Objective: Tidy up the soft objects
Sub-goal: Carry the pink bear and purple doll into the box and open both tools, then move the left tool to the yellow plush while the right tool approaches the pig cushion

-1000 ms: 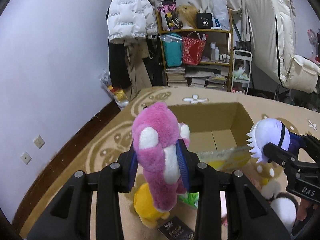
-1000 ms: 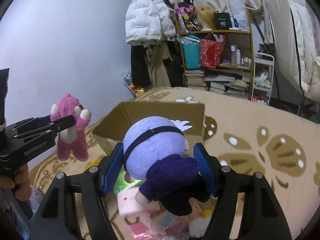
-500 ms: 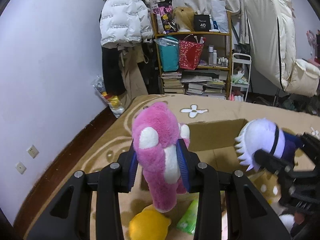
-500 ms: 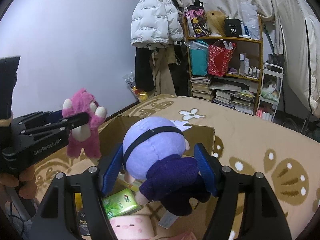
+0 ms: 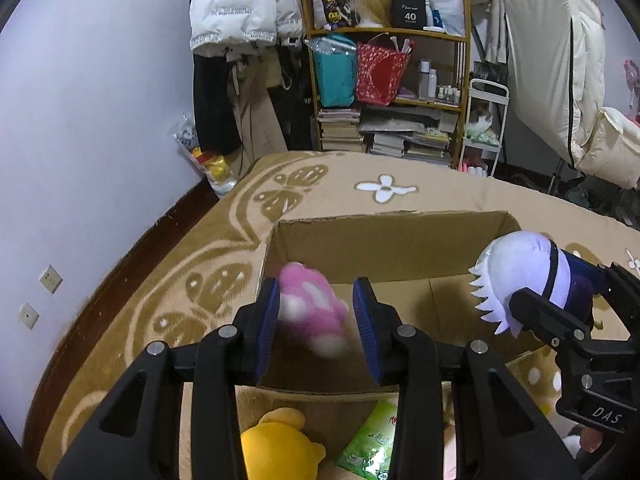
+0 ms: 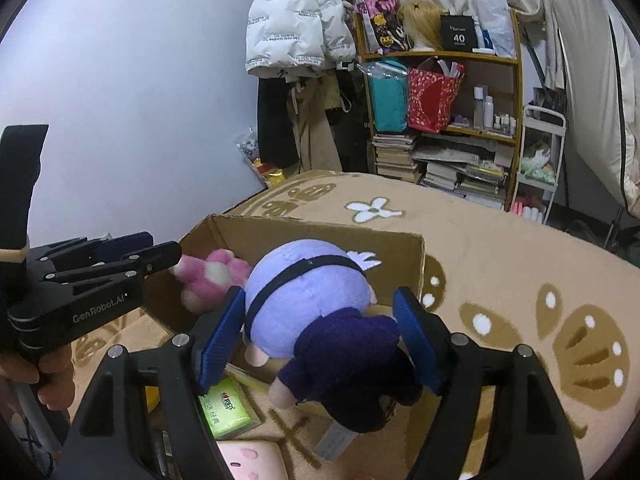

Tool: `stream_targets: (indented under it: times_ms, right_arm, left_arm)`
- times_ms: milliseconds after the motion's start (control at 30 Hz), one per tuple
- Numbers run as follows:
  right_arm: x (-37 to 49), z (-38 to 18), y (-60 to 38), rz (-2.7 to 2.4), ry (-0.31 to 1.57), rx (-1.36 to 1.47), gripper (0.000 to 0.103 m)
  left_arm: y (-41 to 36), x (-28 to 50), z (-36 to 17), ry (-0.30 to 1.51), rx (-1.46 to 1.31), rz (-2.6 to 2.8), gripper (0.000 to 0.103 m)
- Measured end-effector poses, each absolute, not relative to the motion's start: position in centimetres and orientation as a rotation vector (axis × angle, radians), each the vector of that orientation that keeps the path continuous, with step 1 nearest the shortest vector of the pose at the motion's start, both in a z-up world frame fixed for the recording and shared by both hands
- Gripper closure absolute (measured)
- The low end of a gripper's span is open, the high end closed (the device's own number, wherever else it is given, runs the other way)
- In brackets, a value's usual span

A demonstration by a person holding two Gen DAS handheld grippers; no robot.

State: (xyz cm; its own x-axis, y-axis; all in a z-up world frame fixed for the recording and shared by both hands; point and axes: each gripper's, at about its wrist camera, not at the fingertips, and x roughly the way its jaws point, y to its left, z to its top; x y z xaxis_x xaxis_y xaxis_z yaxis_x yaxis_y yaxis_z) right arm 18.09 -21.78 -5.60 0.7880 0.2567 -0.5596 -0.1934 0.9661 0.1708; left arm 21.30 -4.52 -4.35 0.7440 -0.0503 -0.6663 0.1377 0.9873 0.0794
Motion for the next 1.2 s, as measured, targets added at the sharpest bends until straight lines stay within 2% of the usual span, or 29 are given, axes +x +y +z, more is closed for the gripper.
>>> stream_targets:
  times_ms: [33,67,133,200,233,333,400,467,667,967,1200]
  right_arm:
    - [18.0,-5.7,-21.7,0.244,0.619,0.107,0.021]
    - [18.0,-5.7,-21.7,0.250,0.618,0.108,0.021]
    - [17.8,-5.6,-21.7,0.250,0.614,0.103,0.021]
    - [17.7,-5.4,-21.8,0.245,0.612,0.103,0.014]
    - [17.7,-5.4,-21.7,0.240,0.609,0.110,0.009]
    - [17.1,-5.1,-22.0,0.237,0.604,0.140,0.007]
    - [16.7,-4.9,-22.2,0.237,0.608,0.152,0.001]
    - [16.2,-4.6,-22.4,0.219,0.600,0.159,0.000]
    - [14.8,-3.6,-22.3,0.217,0.592,0.169,0.000]
    - [12.3,-2.1,-21.2,0.229,0.580,0.156,0.000]
    - [10.1,-3.0,-20.3,0.222,0.603,0.154,0.000]
  left_arm:
    - [-4.4,21.3,-4.5,0.733,0.122,-0.100,0.047]
    - [-4.3,21.3,-4.6,0.736,0.118,-0.093,0.043]
    - [-4.1,21.1,-4.7,0.728,0.119,-0.073,0.043]
    - [-4.0,21.1,-4.6,0.734,0.125,-0.073,0.042]
    - [-4.0,21.0,-4.6,0.736,0.125,-0.075,0.038]
    - [-3.8,20.7,-4.4,0.740,0.124,-0.067,0.028]
    - [-3.7,20.3,-4.1,0.750,0.122,-0.063,0.024]
    - [-3.5,19.8,-3.7,0.748,0.116,-0.070,0.016]
    - [-2.4,17.8,-2.5,0.735,0.085,-0.058,0.005]
    - [0.1,14.8,-1.4,0.737,0.047,-0.028,0.002]
    - [1.2,13.4,-1.9,0.779,0.060,-0.025,0.002]
